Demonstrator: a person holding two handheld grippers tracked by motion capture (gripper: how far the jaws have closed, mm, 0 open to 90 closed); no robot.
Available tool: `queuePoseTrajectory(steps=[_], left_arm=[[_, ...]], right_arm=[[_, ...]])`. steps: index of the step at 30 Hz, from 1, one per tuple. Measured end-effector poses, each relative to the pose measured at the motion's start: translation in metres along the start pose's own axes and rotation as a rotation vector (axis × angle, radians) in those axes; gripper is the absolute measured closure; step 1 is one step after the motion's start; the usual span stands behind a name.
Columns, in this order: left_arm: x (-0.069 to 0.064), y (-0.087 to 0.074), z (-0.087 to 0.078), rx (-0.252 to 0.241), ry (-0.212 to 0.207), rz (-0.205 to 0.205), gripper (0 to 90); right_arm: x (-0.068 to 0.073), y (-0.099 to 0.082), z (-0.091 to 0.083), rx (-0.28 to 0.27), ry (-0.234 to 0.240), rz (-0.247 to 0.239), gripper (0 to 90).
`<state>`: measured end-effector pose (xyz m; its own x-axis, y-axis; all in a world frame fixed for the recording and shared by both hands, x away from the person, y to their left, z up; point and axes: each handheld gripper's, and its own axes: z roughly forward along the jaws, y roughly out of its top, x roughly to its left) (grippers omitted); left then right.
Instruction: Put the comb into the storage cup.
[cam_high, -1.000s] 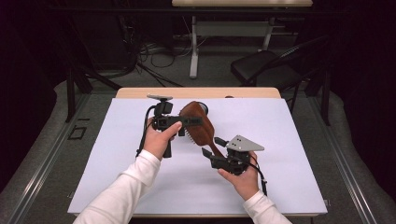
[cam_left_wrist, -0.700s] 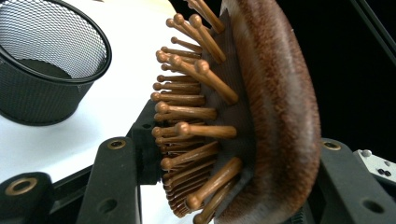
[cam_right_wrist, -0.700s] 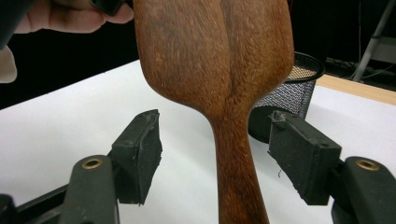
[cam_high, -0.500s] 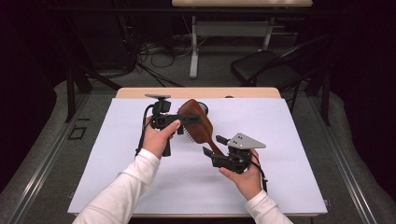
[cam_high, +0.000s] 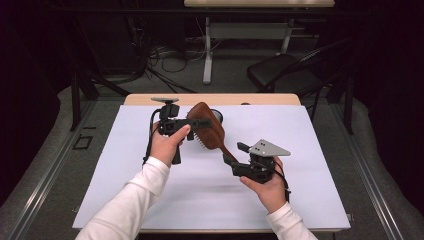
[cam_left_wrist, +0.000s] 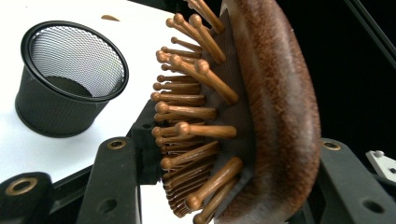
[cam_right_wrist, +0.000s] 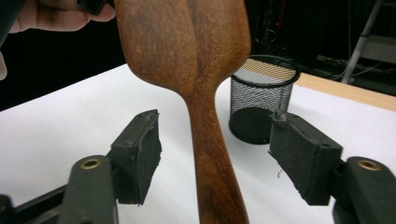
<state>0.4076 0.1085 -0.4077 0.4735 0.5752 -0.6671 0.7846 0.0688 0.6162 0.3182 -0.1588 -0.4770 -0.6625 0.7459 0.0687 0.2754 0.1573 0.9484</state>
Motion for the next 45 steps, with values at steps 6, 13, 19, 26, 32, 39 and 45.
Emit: queuePoseTrajectory(steps=[6, 13, 19, 26, 32, 39, 45], left_arm=[[0.001, 0.003, 0.000, -0.003, 0.007, 0.002, 48.9], [0.002, 0.009, -0.003, -0.018, 0.015, -0.004, 48.9], [0.003, 0.014, -0.005, -0.024, 0.024, -0.008, 48.9], [0.005, 0.019, -0.008, -0.037, 0.029, -0.016, 48.9], [0.007, 0.023, -0.010, -0.049, 0.034, -0.019, 48.9], [0.009, 0.029, -0.011, -0.057, 0.032, -0.027, 48.9], [0.012, 0.032, -0.010, -0.048, 0.019, -0.025, 48.8]], right_arm=[[-0.002, 0.002, -0.006, -0.001, -0.027, -0.002, 24.8], [-0.003, 0.003, -0.007, 0.017, -0.059, -0.006, 14.3], [-0.005, 0.005, -0.007, 0.021, -0.063, -0.002, 8.8], [-0.004, 0.005, -0.007, 0.045, -0.068, 0.002, 2.2], [-0.005, 0.005, -0.008, 0.055, -0.071, 0.016, 0.0], [-0.004, 0.003, -0.007, 0.072, -0.073, -0.001, 0.0], [-0.003, 0.002, -0.006, 0.070, -0.083, -0.007, 0.0]])
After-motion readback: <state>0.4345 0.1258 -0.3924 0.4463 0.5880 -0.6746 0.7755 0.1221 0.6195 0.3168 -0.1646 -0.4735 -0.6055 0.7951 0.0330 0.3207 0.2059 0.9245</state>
